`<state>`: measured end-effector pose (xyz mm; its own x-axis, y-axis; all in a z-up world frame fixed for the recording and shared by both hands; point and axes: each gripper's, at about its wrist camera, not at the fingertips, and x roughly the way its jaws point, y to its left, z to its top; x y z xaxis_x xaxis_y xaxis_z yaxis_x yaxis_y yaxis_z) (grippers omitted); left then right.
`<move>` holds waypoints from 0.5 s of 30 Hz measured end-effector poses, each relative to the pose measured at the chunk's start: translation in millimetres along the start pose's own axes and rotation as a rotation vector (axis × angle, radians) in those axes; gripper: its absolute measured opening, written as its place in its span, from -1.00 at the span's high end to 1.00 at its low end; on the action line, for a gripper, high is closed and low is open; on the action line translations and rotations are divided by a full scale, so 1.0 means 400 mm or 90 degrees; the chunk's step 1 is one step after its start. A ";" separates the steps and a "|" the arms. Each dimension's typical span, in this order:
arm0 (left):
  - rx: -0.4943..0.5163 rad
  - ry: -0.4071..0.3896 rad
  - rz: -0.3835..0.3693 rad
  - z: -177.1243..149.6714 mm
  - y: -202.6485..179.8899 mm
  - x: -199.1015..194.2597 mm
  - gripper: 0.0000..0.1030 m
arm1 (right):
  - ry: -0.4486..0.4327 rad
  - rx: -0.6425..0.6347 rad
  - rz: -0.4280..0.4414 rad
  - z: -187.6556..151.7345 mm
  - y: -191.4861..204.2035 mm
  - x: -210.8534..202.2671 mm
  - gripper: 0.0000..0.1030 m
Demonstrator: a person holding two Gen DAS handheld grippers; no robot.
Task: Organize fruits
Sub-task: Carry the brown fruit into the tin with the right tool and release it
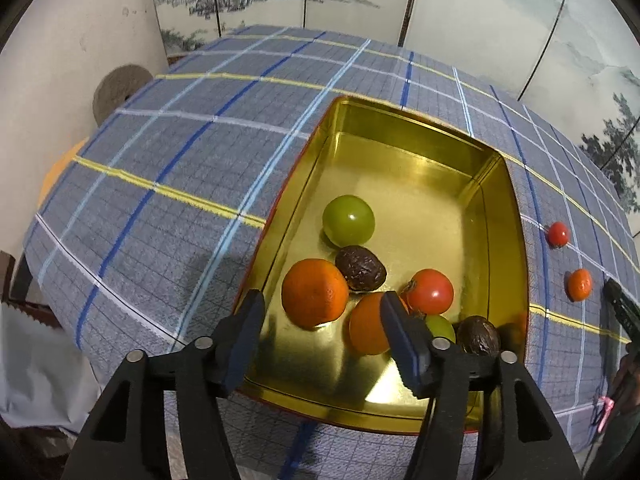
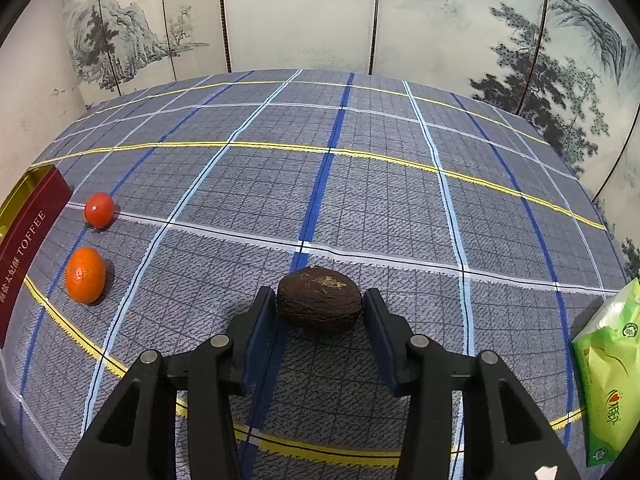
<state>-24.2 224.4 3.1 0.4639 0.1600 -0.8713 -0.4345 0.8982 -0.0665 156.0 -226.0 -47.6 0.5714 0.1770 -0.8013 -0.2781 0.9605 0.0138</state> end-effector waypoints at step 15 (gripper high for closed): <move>-0.005 -0.035 0.005 -0.001 -0.009 -0.032 -0.24 | 0.003 0.004 0.000 -0.001 0.012 0.000 0.28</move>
<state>-28.8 219.0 14.4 0.5026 0.1893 -0.8436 -0.4440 0.8937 -0.0640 154.3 -221.5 -47.7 0.5683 0.1760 -0.8038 -0.2737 0.9617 0.0171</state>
